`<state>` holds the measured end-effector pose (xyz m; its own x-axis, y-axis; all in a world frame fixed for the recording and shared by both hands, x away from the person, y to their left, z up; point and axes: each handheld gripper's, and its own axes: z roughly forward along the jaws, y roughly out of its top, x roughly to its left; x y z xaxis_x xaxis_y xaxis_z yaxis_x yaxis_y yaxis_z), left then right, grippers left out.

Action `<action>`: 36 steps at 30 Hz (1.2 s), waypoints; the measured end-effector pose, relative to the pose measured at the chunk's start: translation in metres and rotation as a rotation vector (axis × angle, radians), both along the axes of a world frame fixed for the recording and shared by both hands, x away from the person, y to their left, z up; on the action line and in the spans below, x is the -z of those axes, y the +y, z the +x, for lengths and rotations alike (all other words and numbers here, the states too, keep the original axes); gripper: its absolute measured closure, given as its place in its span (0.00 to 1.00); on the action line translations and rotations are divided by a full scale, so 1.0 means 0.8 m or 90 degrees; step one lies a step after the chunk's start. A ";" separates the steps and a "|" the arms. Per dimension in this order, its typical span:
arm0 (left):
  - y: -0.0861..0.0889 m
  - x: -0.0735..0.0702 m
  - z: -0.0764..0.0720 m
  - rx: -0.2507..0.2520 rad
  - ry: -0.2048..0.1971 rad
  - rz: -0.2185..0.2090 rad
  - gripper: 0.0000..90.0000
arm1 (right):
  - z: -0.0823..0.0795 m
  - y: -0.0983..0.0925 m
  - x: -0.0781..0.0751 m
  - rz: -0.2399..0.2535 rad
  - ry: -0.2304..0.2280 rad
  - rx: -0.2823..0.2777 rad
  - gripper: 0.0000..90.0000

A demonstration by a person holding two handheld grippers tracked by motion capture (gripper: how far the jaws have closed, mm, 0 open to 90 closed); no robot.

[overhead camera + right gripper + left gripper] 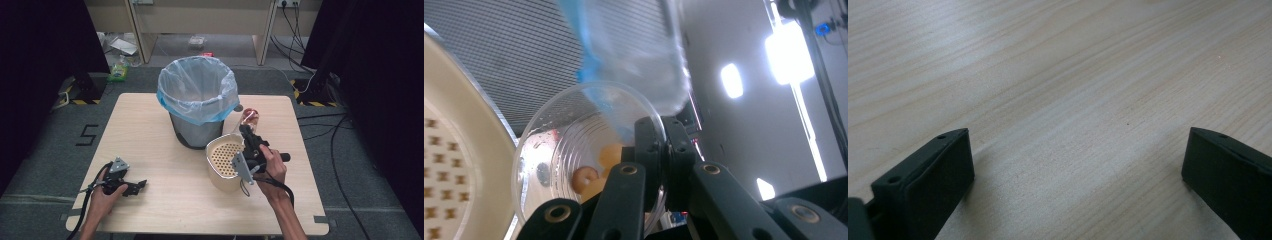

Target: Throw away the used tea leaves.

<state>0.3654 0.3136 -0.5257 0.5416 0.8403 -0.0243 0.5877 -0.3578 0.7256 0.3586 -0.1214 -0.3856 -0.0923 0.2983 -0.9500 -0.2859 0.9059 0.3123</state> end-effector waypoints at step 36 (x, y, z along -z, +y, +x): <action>0.000 0.000 0.000 0.000 0.000 0.000 0.00 | -0.009 0.016 0.012 -0.057 -0.104 -0.023 0.98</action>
